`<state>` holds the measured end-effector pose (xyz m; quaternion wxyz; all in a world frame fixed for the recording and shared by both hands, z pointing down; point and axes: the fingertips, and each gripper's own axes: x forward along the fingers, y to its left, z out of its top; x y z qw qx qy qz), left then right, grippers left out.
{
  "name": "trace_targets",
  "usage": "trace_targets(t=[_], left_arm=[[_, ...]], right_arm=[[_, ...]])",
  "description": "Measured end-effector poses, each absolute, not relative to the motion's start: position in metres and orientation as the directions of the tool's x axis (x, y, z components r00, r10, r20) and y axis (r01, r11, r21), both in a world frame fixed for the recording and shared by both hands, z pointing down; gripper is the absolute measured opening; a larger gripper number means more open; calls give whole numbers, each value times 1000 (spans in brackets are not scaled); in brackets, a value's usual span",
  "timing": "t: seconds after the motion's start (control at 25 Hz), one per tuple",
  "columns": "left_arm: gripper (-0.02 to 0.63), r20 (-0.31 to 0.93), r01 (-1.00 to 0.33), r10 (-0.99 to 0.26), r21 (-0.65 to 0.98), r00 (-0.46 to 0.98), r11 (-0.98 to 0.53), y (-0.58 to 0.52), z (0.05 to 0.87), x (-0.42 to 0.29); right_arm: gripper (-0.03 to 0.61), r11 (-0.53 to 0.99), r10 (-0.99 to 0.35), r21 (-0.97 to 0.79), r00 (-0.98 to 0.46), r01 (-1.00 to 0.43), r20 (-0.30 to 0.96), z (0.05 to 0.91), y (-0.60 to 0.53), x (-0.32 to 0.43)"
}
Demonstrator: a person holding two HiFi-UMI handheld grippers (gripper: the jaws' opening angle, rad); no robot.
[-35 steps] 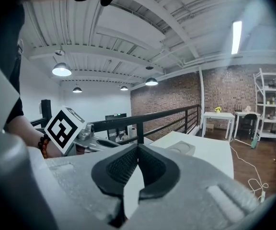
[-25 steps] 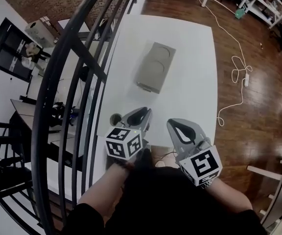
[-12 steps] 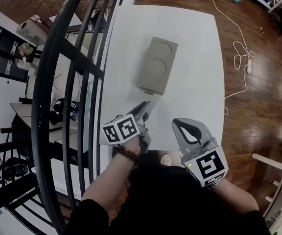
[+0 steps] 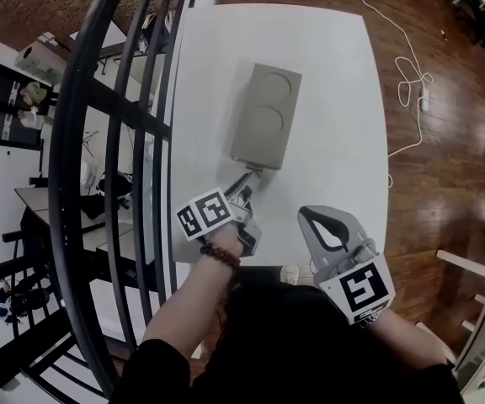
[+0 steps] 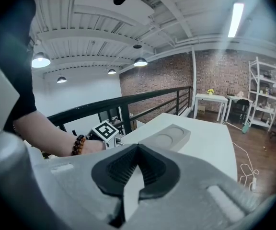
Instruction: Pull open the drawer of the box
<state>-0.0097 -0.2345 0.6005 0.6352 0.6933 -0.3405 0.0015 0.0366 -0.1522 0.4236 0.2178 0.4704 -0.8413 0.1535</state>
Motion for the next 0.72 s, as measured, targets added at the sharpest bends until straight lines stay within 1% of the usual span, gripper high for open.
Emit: trace_targets(t=[0.32,0.52,0.72], left_arm=[[136,424,-442,-452,894,785,71,-245,613,-8],[81,402,-417,-449,906,798,70,-245,610,-4],[72,395,-403,-443,912,805,79,-245,609,-4]], right_arm=[[-8,487,-728,-63,-444,-871,523,430,-161,36],[-8,483,-729,-63,-441,-874,524,432,-165,32],[-8,479,-731,-60,-436,-876,525,432,-168,29]])
